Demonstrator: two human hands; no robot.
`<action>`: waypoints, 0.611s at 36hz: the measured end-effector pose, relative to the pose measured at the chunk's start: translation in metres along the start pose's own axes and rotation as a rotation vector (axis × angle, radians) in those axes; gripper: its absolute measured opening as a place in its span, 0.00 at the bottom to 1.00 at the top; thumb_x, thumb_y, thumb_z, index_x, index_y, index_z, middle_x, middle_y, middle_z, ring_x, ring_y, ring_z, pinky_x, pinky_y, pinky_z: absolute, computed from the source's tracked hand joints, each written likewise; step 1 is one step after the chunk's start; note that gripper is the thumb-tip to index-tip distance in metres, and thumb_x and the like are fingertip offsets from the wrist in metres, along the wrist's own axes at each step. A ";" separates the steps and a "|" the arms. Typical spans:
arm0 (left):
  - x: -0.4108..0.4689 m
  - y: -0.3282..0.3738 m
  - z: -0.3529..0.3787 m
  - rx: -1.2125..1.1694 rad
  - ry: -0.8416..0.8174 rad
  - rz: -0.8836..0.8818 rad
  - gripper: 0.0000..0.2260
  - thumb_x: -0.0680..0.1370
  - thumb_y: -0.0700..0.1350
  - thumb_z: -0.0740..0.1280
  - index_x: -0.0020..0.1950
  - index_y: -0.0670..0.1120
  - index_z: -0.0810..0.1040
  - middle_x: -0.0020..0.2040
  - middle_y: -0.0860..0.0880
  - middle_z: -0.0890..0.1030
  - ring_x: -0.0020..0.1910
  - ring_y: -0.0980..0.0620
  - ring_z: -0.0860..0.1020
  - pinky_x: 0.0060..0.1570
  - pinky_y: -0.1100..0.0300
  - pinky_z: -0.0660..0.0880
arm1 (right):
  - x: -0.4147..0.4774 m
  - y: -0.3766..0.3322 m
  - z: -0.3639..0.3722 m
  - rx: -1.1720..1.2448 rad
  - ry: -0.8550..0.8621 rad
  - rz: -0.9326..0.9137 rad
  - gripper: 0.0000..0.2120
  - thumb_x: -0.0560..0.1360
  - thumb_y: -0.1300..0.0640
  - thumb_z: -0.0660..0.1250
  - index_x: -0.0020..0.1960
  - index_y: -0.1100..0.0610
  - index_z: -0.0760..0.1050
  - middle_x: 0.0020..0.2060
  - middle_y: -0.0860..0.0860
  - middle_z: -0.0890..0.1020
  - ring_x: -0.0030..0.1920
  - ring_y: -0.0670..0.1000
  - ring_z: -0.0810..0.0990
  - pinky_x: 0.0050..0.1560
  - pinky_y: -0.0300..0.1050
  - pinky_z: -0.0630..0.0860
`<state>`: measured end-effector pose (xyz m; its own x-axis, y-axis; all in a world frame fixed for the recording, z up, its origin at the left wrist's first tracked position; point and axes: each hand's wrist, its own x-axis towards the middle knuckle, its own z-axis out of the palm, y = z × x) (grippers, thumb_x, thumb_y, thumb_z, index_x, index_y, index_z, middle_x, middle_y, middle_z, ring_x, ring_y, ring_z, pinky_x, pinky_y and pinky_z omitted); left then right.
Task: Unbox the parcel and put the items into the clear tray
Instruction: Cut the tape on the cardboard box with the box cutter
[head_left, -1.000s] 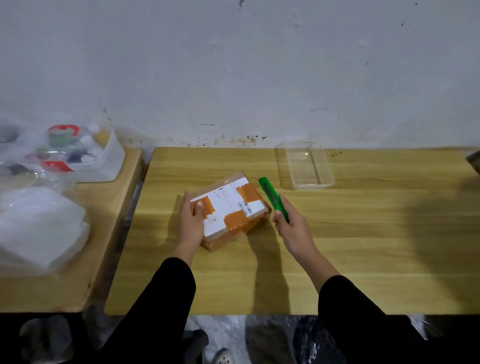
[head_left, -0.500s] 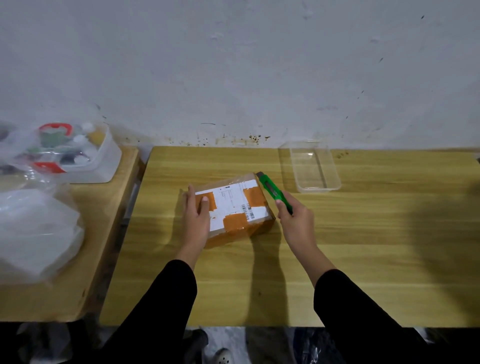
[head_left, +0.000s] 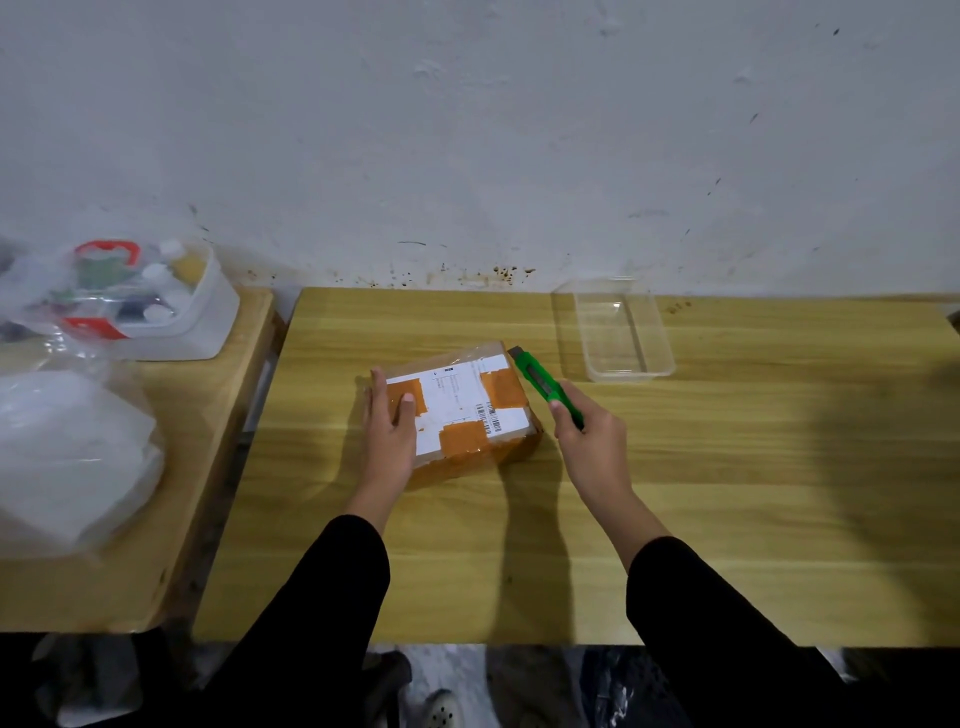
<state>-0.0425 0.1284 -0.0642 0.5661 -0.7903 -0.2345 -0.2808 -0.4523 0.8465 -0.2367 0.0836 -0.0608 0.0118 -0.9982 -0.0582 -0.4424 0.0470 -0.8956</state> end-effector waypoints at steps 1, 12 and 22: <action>0.000 0.000 0.000 0.002 0.002 -0.002 0.25 0.82 0.49 0.54 0.77 0.53 0.48 0.78 0.50 0.49 0.77 0.50 0.51 0.69 0.57 0.57 | -0.001 0.001 0.000 -0.005 0.000 -0.007 0.16 0.77 0.59 0.61 0.64 0.55 0.73 0.30 0.51 0.75 0.27 0.47 0.68 0.25 0.32 0.64; 0.003 -0.004 0.000 -0.021 -0.007 -0.007 0.25 0.82 0.50 0.54 0.77 0.53 0.49 0.78 0.49 0.51 0.76 0.48 0.55 0.72 0.53 0.59 | -0.005 0.000 0.000 0.004 0.004 -0.036 0.15 0.77 0.60 0.61 0.64 0.54 0.74 0.26 0.48 0.71 0.26 0.48 0.67 0.25 0.33 0.63; 0.002 -0.002 -0.001 -0.039 -0.026 -0.025 0.25 0.82 0.49 0.54 0.77 0.53 0.48 0.78 0.49 0.51 0.76 0.49 0.53 0.71 0.54 0.57 | -0.004 -0.003 -0.001 0.014 -0.007 0.031 0.16 0.77 0.59 0.61 0.65 0.57 0.72 0.34 0.50 0.78 0.31 0.49 0.73 0.27 0.31 0.68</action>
<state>-0.0399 0.1283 -0.0662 0.5520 -0.7897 -0.2677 -0.2360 -0.4559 0.8582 -0.2365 0.0872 -0.0574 0.0045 -0.9961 -0.0886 -0.4298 0.0780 -0.8995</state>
